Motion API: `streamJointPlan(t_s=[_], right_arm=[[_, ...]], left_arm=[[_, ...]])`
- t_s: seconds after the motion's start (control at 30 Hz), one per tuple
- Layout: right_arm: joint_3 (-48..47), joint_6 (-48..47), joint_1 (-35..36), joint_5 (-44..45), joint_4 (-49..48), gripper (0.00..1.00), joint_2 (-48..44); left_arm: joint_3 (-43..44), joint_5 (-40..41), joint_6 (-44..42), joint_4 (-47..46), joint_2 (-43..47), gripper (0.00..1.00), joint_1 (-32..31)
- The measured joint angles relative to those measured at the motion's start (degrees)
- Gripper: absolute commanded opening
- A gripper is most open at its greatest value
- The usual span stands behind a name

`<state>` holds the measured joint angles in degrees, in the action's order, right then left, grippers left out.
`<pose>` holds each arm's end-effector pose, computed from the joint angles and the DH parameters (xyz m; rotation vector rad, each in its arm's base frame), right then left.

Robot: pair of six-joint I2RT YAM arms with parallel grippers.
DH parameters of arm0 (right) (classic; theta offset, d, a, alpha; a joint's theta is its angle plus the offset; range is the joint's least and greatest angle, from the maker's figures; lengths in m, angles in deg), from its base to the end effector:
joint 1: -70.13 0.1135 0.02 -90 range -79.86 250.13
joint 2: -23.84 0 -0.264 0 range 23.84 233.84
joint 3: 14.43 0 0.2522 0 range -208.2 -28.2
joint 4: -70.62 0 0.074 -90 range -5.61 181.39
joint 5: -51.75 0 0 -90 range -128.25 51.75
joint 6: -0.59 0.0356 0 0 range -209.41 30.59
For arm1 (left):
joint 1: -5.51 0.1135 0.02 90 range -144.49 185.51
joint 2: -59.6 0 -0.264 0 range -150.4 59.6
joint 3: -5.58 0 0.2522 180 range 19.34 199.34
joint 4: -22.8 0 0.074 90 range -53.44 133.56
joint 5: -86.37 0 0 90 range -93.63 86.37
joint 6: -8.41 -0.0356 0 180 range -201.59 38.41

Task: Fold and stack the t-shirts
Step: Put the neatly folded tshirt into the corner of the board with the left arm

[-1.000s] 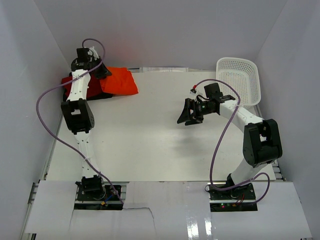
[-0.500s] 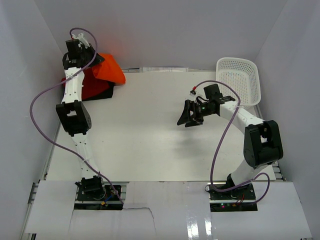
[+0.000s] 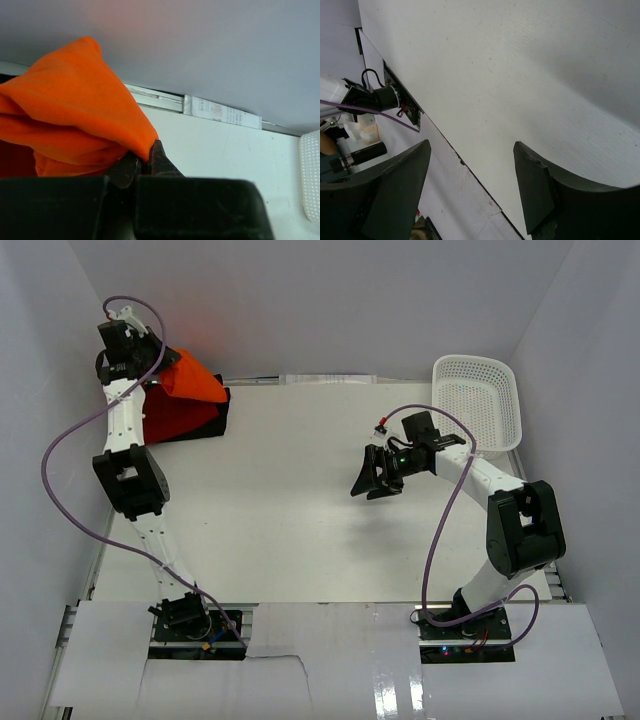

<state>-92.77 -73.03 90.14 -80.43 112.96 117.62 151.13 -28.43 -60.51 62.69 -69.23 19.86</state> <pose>0.3057 0.1368 0.2249 -0.3708 2.5822 1.1837 0.5121 0.1156 0.3499 -0.3238 1.9428 -0.5033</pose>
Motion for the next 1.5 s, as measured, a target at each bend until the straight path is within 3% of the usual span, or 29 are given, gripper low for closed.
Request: streamJointPlan(t_s=[0.4,0.87,0.93,0.97,1.03,1.1,1.17,1.23,1.3,1.5], right_arm=[[0.0,0.9,0.8,0.0,0.0,0.73,-0.5],[0.0,2.3,3.8,0.0,-0.2,0.73,-0.5],[0.0,2.4,3.9,0.0,-0.2,0.73,-0.5],[0.0,2.5,3.9,0.0,-0.3,0.73,-0.5],[0.0,2.6,4.0,0.0,-0.3,0.73,-0.5],[0.0,2.6,4.1,0.0,-0.4,0.73,-0.5],[0.0,2.7,4.1,0.0,-0.4,0.73,-0.5],[0.0,2.7,4.1,0.0,-0.4,0.73,-0.5],[0.0,2.7,4.2,0.0,-0.4,0.73,-0.5],[0.0,2.7,4.5,0.0,-0.4,0.73,-0.5]], left_arm=[[-8.9,0.6,0.9,-2.2,0.3,0.0,6.5],[-16.0,12.5,1.2,6.0,0.4,0.01,9.4],[-13.9,14.7,1.2,8.4,-0.4,0.11,9.1],[-12.5,15.6,1.1,9.5,-1.0,0.24,9.0],[-10.6,16.8,0.9,10.9,-1.6,0.35,9.0],[-8.9,18.2,1.0,12.5,-2.0,0.54,9.0],[-7.7,19.6,1.0,13.6,-2.3,0.66,9.1],[-6.8,21.3,0.9,14.6,-2.3,0.89,9.2],[-5.5,23.0,1.0,15.5,-2.4,0.97,9.2],[-2.2,24.3,1.5,16.1,-2.5,0.98,9.4]])
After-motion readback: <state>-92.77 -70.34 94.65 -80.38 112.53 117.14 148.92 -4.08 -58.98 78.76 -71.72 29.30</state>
